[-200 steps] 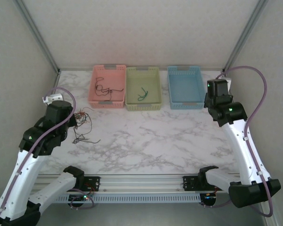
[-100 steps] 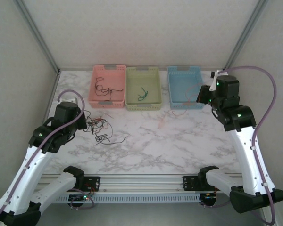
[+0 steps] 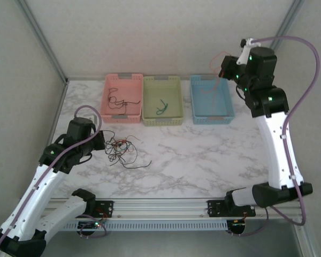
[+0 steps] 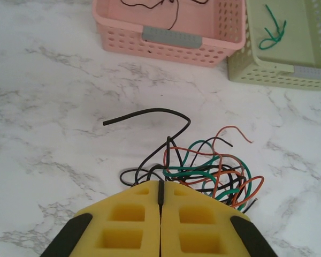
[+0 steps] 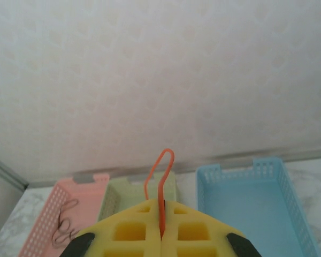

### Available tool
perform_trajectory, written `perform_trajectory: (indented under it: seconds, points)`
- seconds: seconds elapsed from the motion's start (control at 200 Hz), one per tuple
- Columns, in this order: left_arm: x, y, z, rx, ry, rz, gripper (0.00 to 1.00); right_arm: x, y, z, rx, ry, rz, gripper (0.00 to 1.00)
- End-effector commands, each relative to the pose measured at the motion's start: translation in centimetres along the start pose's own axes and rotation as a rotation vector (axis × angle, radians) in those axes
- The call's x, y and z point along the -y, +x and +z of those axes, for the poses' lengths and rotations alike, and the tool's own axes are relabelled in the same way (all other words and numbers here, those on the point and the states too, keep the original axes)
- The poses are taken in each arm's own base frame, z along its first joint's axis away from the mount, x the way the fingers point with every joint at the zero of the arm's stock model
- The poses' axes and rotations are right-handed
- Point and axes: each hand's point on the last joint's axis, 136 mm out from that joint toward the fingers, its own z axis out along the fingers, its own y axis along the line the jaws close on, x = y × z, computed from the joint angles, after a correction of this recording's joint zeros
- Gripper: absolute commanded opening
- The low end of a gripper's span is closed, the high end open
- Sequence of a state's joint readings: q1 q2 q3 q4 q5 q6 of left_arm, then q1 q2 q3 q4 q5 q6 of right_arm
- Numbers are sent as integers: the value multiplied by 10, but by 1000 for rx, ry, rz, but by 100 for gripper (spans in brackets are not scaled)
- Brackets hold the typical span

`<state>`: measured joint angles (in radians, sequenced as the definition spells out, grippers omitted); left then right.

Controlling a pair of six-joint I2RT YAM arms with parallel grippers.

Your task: Untangle the cables

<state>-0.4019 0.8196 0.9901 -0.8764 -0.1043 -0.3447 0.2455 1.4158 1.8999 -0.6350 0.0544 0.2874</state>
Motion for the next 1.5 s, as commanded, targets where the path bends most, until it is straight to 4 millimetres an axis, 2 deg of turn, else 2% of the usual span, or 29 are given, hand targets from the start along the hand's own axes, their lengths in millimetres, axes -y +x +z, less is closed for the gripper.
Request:
perform_trajectory:
  seconds: [0.0, 0.19, 0.285, 0.466, 0.591, 0.741, 0.836, 0.936, 1.302, 1.397, 1.497]
  points:
    - [8, -2, -1, 12, 55, -26, 0, 6, -37, 11, 112, 71, -24, 0]
    - [9, -2, -3, 14, 62, -26, 0, 16, -45, 53, 118, 144, -59, 0]
    - [9, -1, -3, 12, 65, -23, 0, 28, -40, 77, 100, 203, -76, 0]
    - [10, -2, -4, 17, 69, -24, 0, 58, -19, 114, 44, 300, -57, 0]
    - [9, -1, -4, 12, 64, -20, 0, 66, -3, 129, 2, 314, -49, 0]
    - [9, -1, -4, 13, 65, -18, 0, 70, 4, 136, -17, 324, -61, 0]
    - [9, -1, -4, 15, 67, -19, 0, 80, 13, 141, -44, 359, -71, 0]
    - [10, -1, -4, 17, 71, -18, 0, 94, 32, 149, -90, 394, -74, 0]
    - [14, 0, -3, 4, 95, -17, 0, 124, 146, 191, -355, 392, -12, 0]
    - [16, 1, -2, -3, 101, -16, 0, 123, 168, 196, -423, 375, 5, 11]
    - [19, 0, -3, -1, 118, -15, 0, 118, 176, 195, -456, 340, 21, 46]
